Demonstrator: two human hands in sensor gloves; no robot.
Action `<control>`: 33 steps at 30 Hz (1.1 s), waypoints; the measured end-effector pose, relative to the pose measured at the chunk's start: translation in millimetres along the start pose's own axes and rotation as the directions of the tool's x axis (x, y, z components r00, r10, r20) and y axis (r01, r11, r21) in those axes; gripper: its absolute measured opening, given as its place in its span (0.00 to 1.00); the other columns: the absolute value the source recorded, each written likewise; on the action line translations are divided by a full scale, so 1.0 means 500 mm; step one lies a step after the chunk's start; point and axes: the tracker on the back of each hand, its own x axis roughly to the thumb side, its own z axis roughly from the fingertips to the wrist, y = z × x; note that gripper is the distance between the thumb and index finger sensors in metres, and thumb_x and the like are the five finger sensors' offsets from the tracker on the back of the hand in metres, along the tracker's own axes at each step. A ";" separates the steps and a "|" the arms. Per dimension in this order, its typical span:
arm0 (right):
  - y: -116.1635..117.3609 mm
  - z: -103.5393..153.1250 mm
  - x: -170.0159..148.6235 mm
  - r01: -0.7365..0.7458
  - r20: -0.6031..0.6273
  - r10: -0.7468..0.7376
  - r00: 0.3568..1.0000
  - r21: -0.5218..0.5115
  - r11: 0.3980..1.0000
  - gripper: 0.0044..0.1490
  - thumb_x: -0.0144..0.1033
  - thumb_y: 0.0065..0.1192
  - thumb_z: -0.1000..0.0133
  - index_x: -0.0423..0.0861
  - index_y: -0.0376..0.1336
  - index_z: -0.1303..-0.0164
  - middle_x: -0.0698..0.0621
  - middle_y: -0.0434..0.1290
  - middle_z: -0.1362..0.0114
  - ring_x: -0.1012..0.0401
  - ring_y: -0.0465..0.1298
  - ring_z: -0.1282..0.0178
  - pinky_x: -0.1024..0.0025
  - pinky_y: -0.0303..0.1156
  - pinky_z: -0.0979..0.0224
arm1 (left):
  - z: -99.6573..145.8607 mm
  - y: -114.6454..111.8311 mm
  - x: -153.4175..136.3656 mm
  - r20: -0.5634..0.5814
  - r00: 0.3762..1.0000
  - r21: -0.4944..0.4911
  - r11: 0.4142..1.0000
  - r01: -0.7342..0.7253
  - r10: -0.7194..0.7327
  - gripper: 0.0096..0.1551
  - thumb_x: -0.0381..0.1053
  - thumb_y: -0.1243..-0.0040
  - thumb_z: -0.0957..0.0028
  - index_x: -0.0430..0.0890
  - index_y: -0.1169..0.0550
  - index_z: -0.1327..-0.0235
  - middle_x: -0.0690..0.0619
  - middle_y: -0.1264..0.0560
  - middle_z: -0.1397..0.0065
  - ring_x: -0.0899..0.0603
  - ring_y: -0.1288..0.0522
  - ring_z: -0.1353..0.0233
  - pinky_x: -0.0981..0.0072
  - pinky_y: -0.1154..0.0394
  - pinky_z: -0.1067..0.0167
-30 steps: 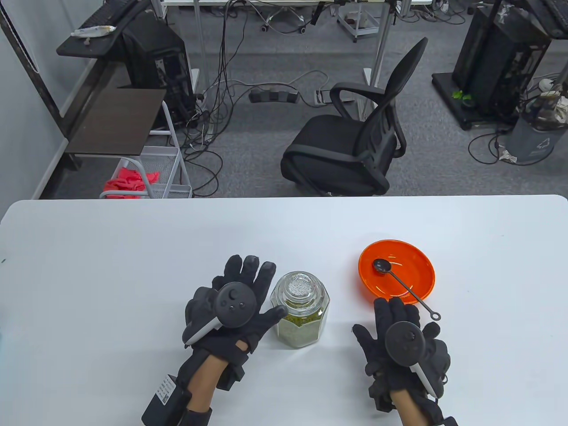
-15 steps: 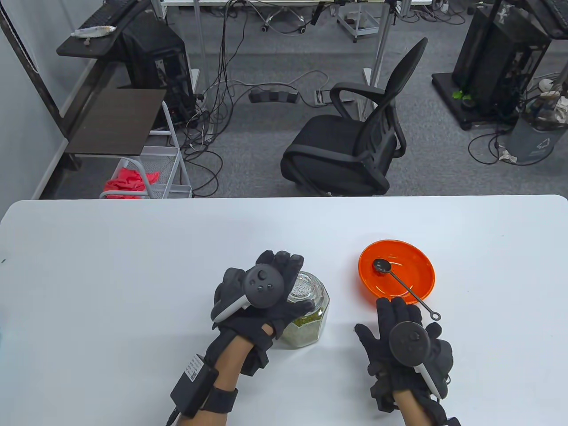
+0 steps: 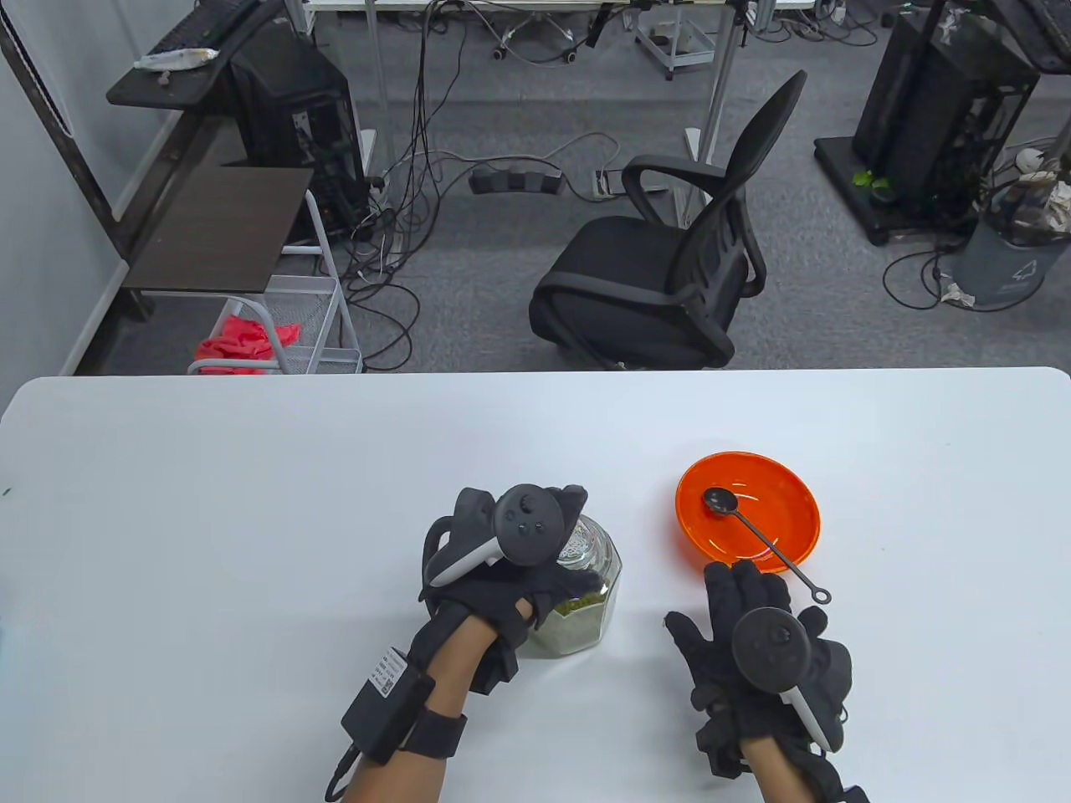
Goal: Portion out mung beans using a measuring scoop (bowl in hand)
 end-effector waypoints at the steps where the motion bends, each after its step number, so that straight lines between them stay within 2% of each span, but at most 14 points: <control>1: -0.001 0.000 0.001 0.001 -0.002 -0.001 1.000 0.002 1.000 0.49 0.59 0.65 0.52 0.47 0.57 0.23 0.40 0.54 0.17 0.36 0.52 0.16 0.19 0.35 0.30 | -0.001 0.000 0.000 -0.005 1.000 0.004 1.000 0.002 -0.002 0.57 0.72 0.33 0.50 0.56 0.47 0.14 0.53 0.45 0.15 0.33 0.43 0.14 0.37 0.38 0.23; 6: -0.002 0.000 0.000 0.010 -0.004 -0.010 1.000 0.004 1.000 0.49 0.59 0.65 0.52 0.47 0.57 0.23 0.40 0.55 0.17 0.36 0.52 0.16 0.19 0.35 0.30 | -0.009 0.001 -0.002 0.010 0.999 0.013 0.999 -0.039 0.039 0.55 0.68 0.28 0.51 0.54 0.43 0.15 0.51 0.42 0.17 0.34 0.39 0.19 0.40 0.35 0.24; 12: -0.003 0.000 -0.002 0.015 -0.010 -0.015 1.000 0.004 1.000 0.49 0.59 0.65 0.52 0.47 0.57 0.23 0.40 0.55 0.17 0.36 0.52 0.16 0.19 0.35 0.30 | -0.008 0.000 -0.004 0.037 0.998 0.063 0.997 -0.054 0.052 0.55 0.67 0.26 0.52 0.51 0.41 0.17 0.48 0.41 0.19 0.32 0.37 0.22 0.42 0.33 0.26; 20: -0.003 -0.001 -0.002 0.014 -0.008 -0.014 1.000 0.004 1.000 0.49 0.59 0.65 0.52 0.47 0.57 0.23 0.40 0.55 0.17 0.36 0.52 0.16 0.19 0.35 0.30 | 0.037 0.028 -0.017 0.094 0.988 0.238 0.961 -0.138 0.119 0.56 0.70 0.28 0.52 0.50 0.40 0.17 0.48 0.40 0.20 0.33 0.35 0.23 0.44 0.31 0.27; 27: -0.004 -0.001 -0.003 0.018 -0.011 -0.018 1.000 0.000 1.000 0.49 0.59 0.65 0.52 0.47 0.57 0.23 0.40 0.54 0.17 0.36 0.52 0.16 0.19 0.36 0.30 | 0.078 0.059 -0.054 0.071 0.985 0.364 0.915 -0.171 0.156 0.56 0.72 0.30 0.54 0.49 0.39 0.18 0.47 0.38 0.22 0.33 0.32 0.26 0.44 0.30 0.29; 33: -0.005 -0.001 -0.004 0.020 -0.012 -0.020 1.000 0.000 1.000 0.49 0.59 0.65 0.52 0.47 0.57 0.23 0.40 0.54 0.17 0.36 0.52 0.16 0.19 0.35 0.30 | 0.107 0.070 -0.114 0.017 0.983 0.429 0.887 -0.174 0.185 0.56 0.75 0.33 0.54 0.48 0.39 0.19 0.47 0.37 0.23 0.34 0.32 0.27 0.44 0.29 0.30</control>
